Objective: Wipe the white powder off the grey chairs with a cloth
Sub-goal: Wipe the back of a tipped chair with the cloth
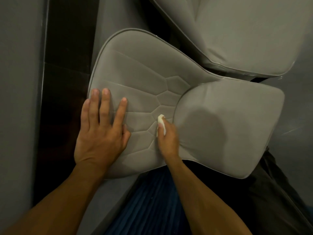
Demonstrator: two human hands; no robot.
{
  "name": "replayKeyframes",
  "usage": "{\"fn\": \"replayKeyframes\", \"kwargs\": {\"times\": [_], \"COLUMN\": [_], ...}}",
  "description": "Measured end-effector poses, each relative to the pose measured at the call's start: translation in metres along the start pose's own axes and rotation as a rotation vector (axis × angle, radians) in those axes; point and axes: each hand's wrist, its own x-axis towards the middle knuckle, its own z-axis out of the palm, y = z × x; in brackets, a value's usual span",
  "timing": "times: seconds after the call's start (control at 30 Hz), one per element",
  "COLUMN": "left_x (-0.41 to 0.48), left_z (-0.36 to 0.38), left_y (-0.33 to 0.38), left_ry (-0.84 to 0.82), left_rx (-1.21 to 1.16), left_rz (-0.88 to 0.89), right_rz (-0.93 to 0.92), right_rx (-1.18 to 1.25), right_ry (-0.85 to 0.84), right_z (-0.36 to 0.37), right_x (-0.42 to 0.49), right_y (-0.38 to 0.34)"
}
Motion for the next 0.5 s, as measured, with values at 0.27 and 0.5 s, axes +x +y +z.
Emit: {"fn": "replayKeyframes", "kwargs": {"times": [0.27,0.5], "left_x": [-0.001,0.000], "left_z": [0.000,-0.003], "left_y": [0.000,0.001], "left_ry": [-0.026,-0.040], "left_rx": [-0.002,0.012], "left_rz": [-0.008,-0.009], "right_rz": [0.492,0.366], "right_rx": [0.024,0.143], "right_ry": [-0.074,-0.203], "right_z": [-0.010,0.004], "right_x": [0.062,0.028], "right_y": [0.041,0.011]}}
